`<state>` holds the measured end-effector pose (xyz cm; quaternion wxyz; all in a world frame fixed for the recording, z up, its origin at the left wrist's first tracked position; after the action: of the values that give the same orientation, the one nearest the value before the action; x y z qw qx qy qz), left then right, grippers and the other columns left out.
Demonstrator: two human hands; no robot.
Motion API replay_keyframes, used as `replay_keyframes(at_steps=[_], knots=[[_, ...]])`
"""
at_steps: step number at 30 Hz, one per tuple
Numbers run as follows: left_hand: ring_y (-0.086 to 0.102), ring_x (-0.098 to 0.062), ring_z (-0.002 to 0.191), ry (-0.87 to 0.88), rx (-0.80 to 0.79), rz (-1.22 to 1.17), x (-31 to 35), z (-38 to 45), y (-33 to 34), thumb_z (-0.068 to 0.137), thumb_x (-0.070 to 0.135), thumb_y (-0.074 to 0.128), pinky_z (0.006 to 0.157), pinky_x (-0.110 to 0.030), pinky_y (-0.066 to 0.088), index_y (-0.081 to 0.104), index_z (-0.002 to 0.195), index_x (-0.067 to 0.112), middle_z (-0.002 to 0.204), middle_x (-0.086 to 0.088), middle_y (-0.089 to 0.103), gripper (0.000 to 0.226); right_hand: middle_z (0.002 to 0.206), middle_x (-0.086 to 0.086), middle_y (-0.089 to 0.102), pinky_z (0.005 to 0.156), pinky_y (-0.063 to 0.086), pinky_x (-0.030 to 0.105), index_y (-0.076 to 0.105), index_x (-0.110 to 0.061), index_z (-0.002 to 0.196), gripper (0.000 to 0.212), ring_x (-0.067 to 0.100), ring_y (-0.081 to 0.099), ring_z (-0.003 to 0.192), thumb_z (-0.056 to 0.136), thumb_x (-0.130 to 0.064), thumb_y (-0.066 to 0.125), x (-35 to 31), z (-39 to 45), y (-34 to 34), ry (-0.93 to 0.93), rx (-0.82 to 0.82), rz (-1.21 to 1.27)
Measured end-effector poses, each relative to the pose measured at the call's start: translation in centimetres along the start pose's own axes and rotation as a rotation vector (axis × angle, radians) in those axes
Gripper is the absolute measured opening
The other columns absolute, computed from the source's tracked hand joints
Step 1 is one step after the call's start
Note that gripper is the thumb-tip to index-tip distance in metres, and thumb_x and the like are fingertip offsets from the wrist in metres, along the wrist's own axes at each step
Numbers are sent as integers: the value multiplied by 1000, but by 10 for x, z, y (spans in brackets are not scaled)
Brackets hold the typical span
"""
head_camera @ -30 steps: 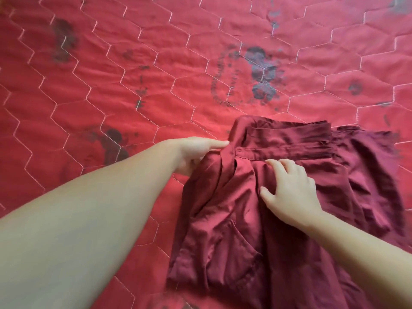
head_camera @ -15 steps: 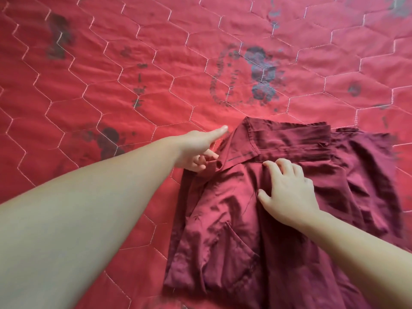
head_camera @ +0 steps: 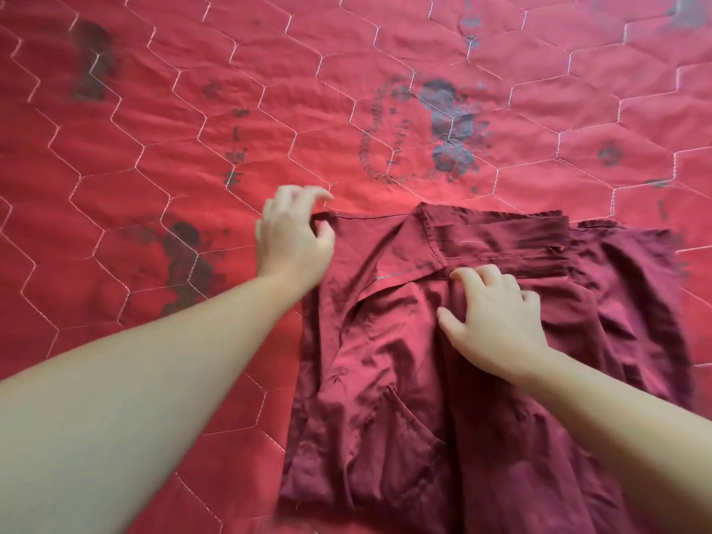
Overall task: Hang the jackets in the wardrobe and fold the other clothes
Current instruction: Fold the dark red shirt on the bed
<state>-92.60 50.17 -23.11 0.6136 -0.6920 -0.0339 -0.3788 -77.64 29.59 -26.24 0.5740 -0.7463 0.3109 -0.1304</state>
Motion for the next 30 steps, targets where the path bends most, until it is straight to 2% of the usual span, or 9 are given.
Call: replay_keyframes(at_steps=[4,8,10,13,16,19,23,26,30], knots=[[58,-22,86,-14,-305,-18,-11,-36,30,83,17,62,84,-40,48,68,93,26,88,3,63,14,103,2,63,82,42,35,60,-19,108,42,26,59,103,83,-52,61,-8,34,-4,198,35,469],[47,-23,114,38,-161,163,-30,-37,26,83,26,64,94,-37,35,61,119,31,121,3,53,36,84,-3,62,71,38,28,60,-20,89,33,22,58,88,75,-49,70,-18,73,5,357,-70,575],[44,-27,118,-89,-93,127,-47,-28,19,83,26,66,97,-37,34,54,129,28,130,0,48,47,85,1,67,69,38,26,61,-21,78,17,22,59,84,77,-35,69,-23,84,5,355,-86,571],[42,-26,123,-231,-77,69,-65,-12,14,88,32,62,103,-37,30,54,130,27,134,-1,49,43,69,-3,61,61,36,26,58,-17,68,15,22,58,76,78,-27,63,-31,88,-3,313,-54,609],[30,-18,140,62,-182,341,-73,-4,18,96,37,48,114,-43,14,48,137,33,149,4,40,42,60,0,50,57,41,29,52,-8,68,23,22,48,63,78,-27,59,-51,88,-14,185,-16,670],[13,-15,149,142,-232,437,-94,-1,19,102,39,34,118,-47,-1,33,147,38,160,6,22,46,62,1,54,73,56,45,54,-11,68,23,22,53,64,81,-28,61,-91,95,-24,44,-54,785],[15,-12,148,130,-175,268,-101,0,17,101,29,33,120,-43,0,36,148,31,160,3,24,47,71,6,68,74,56,46,55,-12,71,20,29,65,71,84,-28,59,-147,103,-17,-146,-144,780],[26,-13,145,137,-102,191,-106,0,15,96,22,36,121,-41,5,43,144,24,155,0,35,49,73,8,71,76,57,48,58,-9,80,19,23,70,72,87,-26,60,-161,109,6,-154,-231,810],[33,-15,142,152,-71,123,-107,-1,13,93,15,41,120,-43,9,49,141,21,151,-2,41,48,78,1,72,66,61,44,61,-21,85,7,18,72,68,89,-27,60,-162,121,16,-117,-300,922]])
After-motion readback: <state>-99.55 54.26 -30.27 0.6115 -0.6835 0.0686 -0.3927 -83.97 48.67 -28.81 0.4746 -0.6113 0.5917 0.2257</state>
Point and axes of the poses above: each hand's wrist, its own z-axis towards the middle knuckle, its own y-axis out of the palm, x = y × z, the point moved 5 cm from there along z, towards the middle knuckle
